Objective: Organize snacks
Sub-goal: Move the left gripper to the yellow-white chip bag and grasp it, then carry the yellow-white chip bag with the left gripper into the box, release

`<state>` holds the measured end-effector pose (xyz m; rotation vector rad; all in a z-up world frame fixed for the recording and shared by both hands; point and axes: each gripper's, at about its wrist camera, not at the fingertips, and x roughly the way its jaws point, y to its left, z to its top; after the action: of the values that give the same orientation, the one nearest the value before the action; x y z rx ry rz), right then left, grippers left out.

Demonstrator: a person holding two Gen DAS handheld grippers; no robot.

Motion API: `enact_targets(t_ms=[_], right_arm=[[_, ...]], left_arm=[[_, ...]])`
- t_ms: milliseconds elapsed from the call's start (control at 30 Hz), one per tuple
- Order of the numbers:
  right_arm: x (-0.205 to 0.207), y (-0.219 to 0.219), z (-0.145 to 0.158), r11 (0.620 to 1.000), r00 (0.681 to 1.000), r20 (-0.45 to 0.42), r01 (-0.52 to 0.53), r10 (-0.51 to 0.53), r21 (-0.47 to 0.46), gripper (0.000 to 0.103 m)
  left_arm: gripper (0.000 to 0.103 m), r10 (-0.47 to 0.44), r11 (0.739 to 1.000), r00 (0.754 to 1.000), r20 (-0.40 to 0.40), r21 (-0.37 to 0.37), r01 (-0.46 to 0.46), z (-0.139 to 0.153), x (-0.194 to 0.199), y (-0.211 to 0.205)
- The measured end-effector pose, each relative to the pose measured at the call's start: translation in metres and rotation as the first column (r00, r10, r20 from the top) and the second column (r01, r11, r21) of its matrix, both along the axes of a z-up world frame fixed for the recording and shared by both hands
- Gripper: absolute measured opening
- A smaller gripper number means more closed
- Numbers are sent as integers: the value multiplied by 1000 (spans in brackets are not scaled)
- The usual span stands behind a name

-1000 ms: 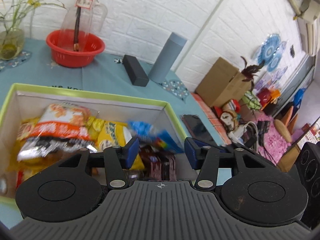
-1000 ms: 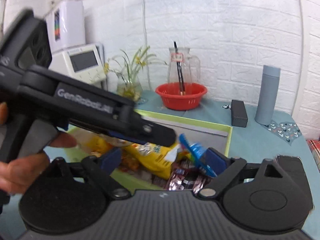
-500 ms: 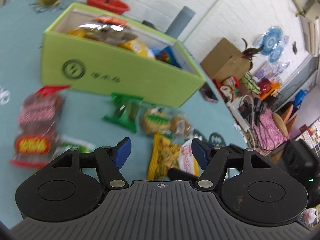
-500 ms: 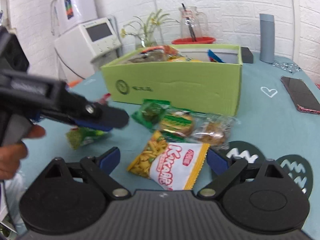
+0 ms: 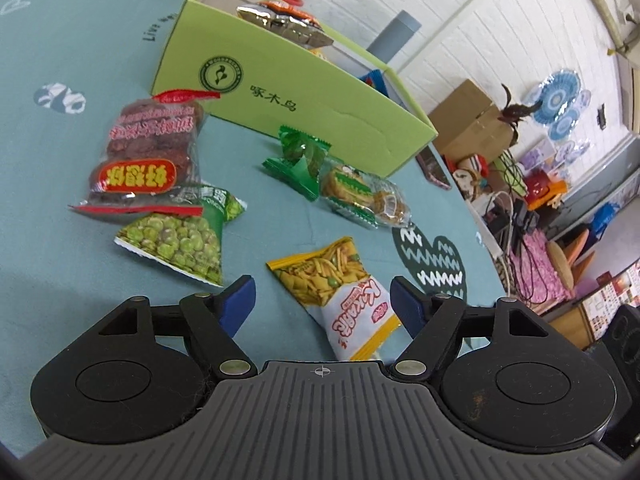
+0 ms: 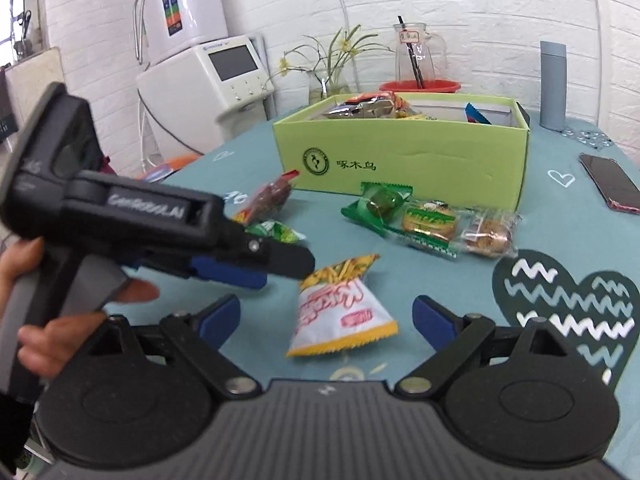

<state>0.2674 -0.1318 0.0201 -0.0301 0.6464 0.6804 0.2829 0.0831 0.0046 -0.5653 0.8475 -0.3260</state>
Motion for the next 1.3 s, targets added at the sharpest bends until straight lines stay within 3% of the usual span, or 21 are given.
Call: enact_targets(t_ms=[133,200,300,400,533,567,600,633,667,767,867,967,1133,1300], right_arm=[[11,19,-15,998,1000,-4,-9,9,-63,93],[4,26,-19,996,1000,4,-20,20,-91,94],[-12,27,-17,996,998,4,-66,66,-62,93],[-12,24,-15,996,999,34,-28,31,-83,93],[-1,22,-17,998,1000,14,-12,13,-62,93],[0,23,-17,998,1000,11,-18,18,-65,92],[1,25,-19,997,1000,2,-25,25,-69,82],[1,26,-21,997,999,-12,-37,37,-67,65],[0,27,-23,997,999,-11,-43,43,-62,66],[-5,32,-19,995,999,18,-41,42,-92,66],[0,27,-5,996,997,65,-31,36,-85,66],[17,22,14,998,993,118,-11,19,-70,67],[77,21,52,997,970,245,25,-6,-78,70],[160,22,69,997,968,251,35,-16,-74,70]], left_arm=[[45,-20,1000,999,-26,-11,20,-7,8,-11],[44,-28,999,999,-33,-18,27,-9,8,-14],[43,-43,999,999,-17,-1,43,-9,3,-16],[43,-43,999,999,-13,0,43,-9,4,-16],[44,-39,999,999,-21,11,39,-8,10,-19],[44,-42,999,999,-17,22,42,-8,9,-21],[43,-48,998,999,-9,38,48,-7,9,-23],[40,-58,997,998,2,54,58,-8,8,-25],[29,-65,995,998,8,71,64,-8,7,-27],[19,-78,994,997,4,79,77,-5,4,-30],[18,-89,994,995,34,62,86,10,11,-31],[19,-97,994,992,78,58,92,31,29,-35],[19,-110,991,977,183,97,93,82,93,-45],[19,-101,984,968,231,169,62,105,169,-55]])
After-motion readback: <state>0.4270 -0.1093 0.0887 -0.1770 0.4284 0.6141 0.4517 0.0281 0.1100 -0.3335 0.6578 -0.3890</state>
